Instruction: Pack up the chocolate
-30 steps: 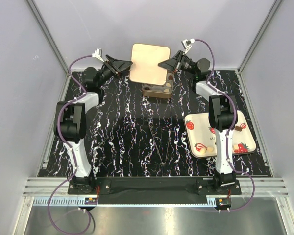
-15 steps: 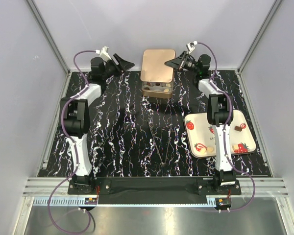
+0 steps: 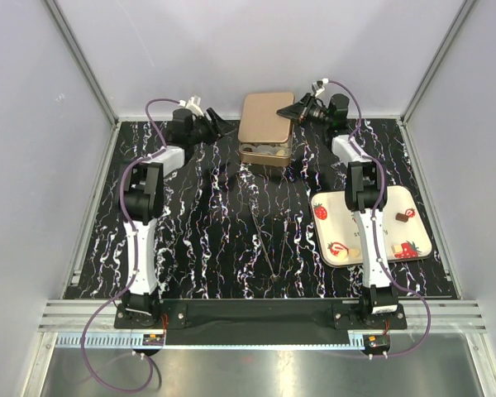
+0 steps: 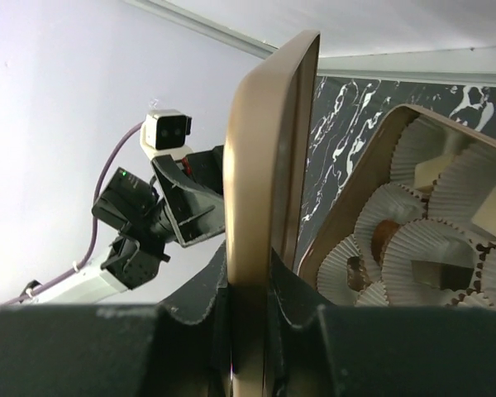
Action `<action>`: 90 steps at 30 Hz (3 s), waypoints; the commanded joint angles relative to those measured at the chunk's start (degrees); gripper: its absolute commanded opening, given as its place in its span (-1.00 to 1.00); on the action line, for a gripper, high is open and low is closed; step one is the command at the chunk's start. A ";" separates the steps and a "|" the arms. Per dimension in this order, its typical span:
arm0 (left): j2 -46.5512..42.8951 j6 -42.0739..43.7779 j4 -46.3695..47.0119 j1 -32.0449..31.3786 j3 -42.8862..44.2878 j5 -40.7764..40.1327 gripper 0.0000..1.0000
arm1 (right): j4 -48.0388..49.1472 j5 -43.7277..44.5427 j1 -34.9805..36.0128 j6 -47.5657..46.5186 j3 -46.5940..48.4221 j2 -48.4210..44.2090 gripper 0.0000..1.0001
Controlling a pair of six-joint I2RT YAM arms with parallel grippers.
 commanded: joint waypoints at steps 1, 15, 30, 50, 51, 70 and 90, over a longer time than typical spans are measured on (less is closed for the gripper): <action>1.05 1.37 4.59 -0.92 3.45 -0.54 0.27 | -0.90 1.25 0.00 1.50 5.37 1.55 -1.00; 4.30 1.19 4.51 -2.50 6.18 -0.01 0.24 | -5.73 0.90 -1.14 6.07 8.54 5.60 -1.00; 5.36 0.49 4.77 -2.76 7.06 -0.27 0.21 | -2.13 -0.07 -1.67 12.84 9.07 8.85 -1.00; 5.89 1.10 3.19 -3.38 7.50 -0.27 0.19 | -5.91 -2.61 -2.11 10.56 7.93 7.80 -0.97; 5.97 1.10 3.11 -3.46 7.41 -0.27 0.19 | -5.82 -2.79 -2.11 10.91 8.28 8.06 -0.95; 4.66 6.63 -1.99 -3.99 7.23 -3.17 0.18 | -7.05 -2.79 -1.67 11.00 7.14 8.15 -0.82; 3.08 8.13 -4.19 -3.99 6.44 -2.73 0.17 | -11.27 -0.16 -2.46 6.16 2.13 2.53 -0.28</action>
